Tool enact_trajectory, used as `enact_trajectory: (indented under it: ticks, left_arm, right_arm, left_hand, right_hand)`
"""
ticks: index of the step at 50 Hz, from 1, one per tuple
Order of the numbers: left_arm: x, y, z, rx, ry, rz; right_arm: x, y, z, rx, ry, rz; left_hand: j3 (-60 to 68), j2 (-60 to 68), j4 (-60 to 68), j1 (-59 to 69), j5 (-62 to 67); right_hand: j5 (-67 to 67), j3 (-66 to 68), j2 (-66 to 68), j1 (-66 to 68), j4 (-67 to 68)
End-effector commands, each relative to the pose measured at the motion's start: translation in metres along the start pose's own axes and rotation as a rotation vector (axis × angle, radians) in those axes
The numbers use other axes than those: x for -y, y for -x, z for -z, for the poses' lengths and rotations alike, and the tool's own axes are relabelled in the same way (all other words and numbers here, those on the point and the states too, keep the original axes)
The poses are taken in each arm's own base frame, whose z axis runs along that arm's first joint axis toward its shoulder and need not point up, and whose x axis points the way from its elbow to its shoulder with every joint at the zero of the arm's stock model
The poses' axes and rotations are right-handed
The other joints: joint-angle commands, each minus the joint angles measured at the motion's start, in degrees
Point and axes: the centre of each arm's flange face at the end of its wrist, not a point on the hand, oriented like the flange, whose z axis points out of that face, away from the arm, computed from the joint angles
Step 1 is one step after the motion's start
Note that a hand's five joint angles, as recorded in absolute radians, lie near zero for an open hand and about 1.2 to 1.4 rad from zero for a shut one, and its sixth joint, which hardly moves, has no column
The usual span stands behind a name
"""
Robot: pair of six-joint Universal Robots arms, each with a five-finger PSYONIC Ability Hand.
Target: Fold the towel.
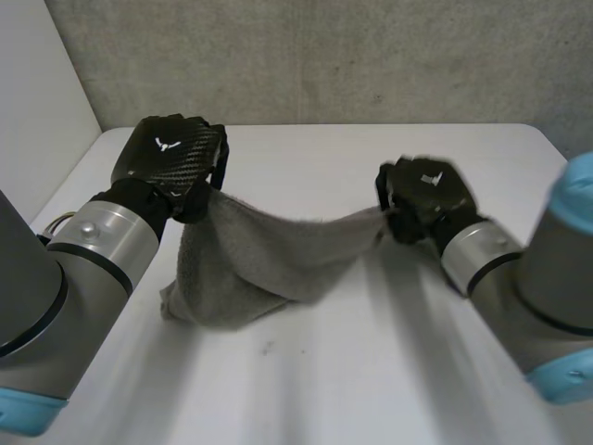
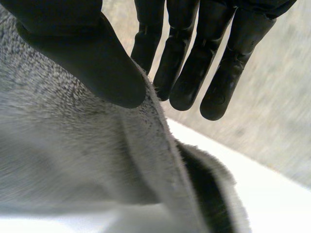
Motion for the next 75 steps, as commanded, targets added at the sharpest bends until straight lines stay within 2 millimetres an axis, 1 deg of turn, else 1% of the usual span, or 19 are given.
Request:
enact_trajectory:
  ticks: [1, 9, 16, 23, 26, 28, 29, 30, 31, 32, 36, 42, 50, 55, 59, 60, 61, 69, 75]
  left_arm:
    - [-0.002, 0.005, -0.002, 0.013, 0.011, 0.001]
    - [-0.030, -0.006, -0.008, -0.022, 0.107, 0.009]
    - [-0.082, -0.020, -0.032, -0.063, 0.253, 0.006]
    - [-0.092, -0.021, -0.072, -0.050, 0.235, 0.009]
    - [-0.077, -0.016, -0.095, -0.023, 0.155, 0.006]
    - [-0.061, -0.012, -0.107, -0.003, 0.094, 0.008]
    - [-0.037, -0.005, -0.119, 0.035, 0.004, 0.010]
    - [-0.008, 0.005, -0.130, 0.095, -0.101, 0.019]
    - [-0.007, 0.005, -0.130, 0.096, -0.102, 0.019]
    - [0.021, 0.016, -0.137, 0.160, -0.207, 0.033]
    - [0.096, 0.046, -0.133, 0.322, -0.494, 0.078]
    - [0.117, 0.051, -0.115, 0.348, -0.576, 0.088]
    - [0.043, 0.034, -0.092, 0.285, -0.349, 0.051]
    - [-0.030, 0.008, -0.072, 0.149, -0.148, 0.022]
    - [-0.041, 0.004, -0.072, 0.120, -0.160, 0.023]
    - [-0.043, 0.003, -0.075, 0.109, -0.175, 0.024]
    - [-0.045, 0.003, -0.079, 0.097, -0.182, 0.021]
    - [-0.059, -0.006, -0.094, -0.014, -0.184, 0.027]
    - [-0.067, -0.019, -0.109, -0.144, -0.201, 0.061]
  right_arm:
    - [0.070, -0.008, 0.038, -0.056, -0.126, 0.341]
    - [0.063, -0.005, 0.051, 0.019, 0.114, 0.375]
    - [0.016, -0.007, 0.020, 0.103, 0.346, 0.494]
    - [-0.007, -0.008, -0.022, 0.071, 0.345, 0.518]
    - [0.007, -0.017, -0.046, -0.031, 0.235, 0.550]
    - [0.045, -0.028, -0.070, -0.182, 0.028, 0.582]
    - [0.045, -0.028, -0.070, -0.183, 0.026, 0.582]
    - [0.072, -0.032, -0.077, -0.258, -0.104, 0.605]
    - [0.100, -0.035, -0.081, -0.328, -0.240, 0.629]
    - [0.100, -0.035, -0.081, -0.329, -0.241, 0.629]
    - [0.174, -0.039, -0.065, -0.482, -0.597, 0.662]
    - [0.164, -0.033, -0.055, -0.424, -0.557, 0.676]
    - [0.078, -0.017, -0.042, -0.242, -0.244, 0.617]
    - [0.064, -0.008, -0.022, -0.196, -0.206, 0.613]
    - [0.074, -0.007, -0.012, -0.201, -0.231, 0.612]
    - [0.079, -0.007, -0.008, -0.196, -0.241, 0.614]
    - [0.080, -0.005, -0.004, -0.180, -0.248, 0.623]
    - [0.079, 0.001, 0.011, -0.119, -0.263, 0.634]
    - [0.079, 0.006, 0.027, -0.099, -0.271, 0.635]
  left_hand:
    - [10.36, 10.26, 10.24, 12.02, 10.64]
    - [10.36, 10.26, 10.24, 12.02, 10.64]
    - [10.36, 10.26, 10.24, 12.02, 10.64]
    - [10.36, 10.26, 10.24, 12.02, 10.64]
    - [10.36, 10.26, 10.24, 12.02, 10.64]
    - [10.36, 10.26, 10.24, 12.02, 10.64]
    - [10.36, 10.26, 10.24, 12.02, 10.64]
    - [10.36, 10.26, 10.24, 12.02, 10.64]
    - [10.36, 10.26, 10.24, 12.02, 10.64]
    - [10.36, 10.26, 10.24, 12.02, 10.64]
    - [10.36, 10.26, 10.24, 12.02, 10.64]
    - [10.36, 10.26, 10.24, 12.02, 10.64]
    - [10.36, 10.26, 10.24, 12.02, 10.64]
    - [10.36, 10.26, 10.24, 12.02, 10.64]
    - [-0.05, -0.15, -0.16, 1.61, 0.23]
    - [-25.36, -25.46, -25.48, -23.70, -25.08]
    - [-33.44, -33.54, -33.56, -31.78, -33.16]
    - [-48.98, -49.08, -49.10, -47.32, -48.71]
    - [-46.65, -46.76, -46.77, -44.99, -46.38]
  right_hand:
    - [13.77, 12.35, 12.57, 24.31, 11.86]
    - [13.77, 12.35, 12.57, 24.31, 11.86]
    - [13.77, 12.35, 12.57, 24.31, 11.86]
    - [13.77, 12.35, 12.57, 24.31, 11.86]
    - [13.77, 12.35, 12.57, 24.31, 11.86]
    - [13.77, 12.35, 12.57, 24.31, 11.86]
    - [13.77, 12.35, 12.57, 24.31, 11.86]
    - [13.77, 12.35, 12.57, 24.31, 11.86]
    - [13.77, 12.35, 12.57, 24.31, 11.86]
    - [13.77, 12.35, 12.57, 24.31, 11.86]
    - [13.77, 12.35, 12.57, 24.31, 11.86]
    - [13.77, 12.35, 12.57, 24.31, 11.86]
    - [13.77, 12.35, 12.57, 24.31, 11.86]
    - [13.77, 12.35, 12.57, 24.31, 11.86]
    - [13.77, 12.35, 12.57, 24.31, 11.86]
    - [13.77, 12.35, 12.57, 24.31, 11.86]
    - [13.77, 12.35, 12.57, 24.31, 11.86]
    - [13.77, 12.35, 12.57, 24.31, 11.86]
    - [13.77, 12.35, 12.57, 24.31, 11.86]
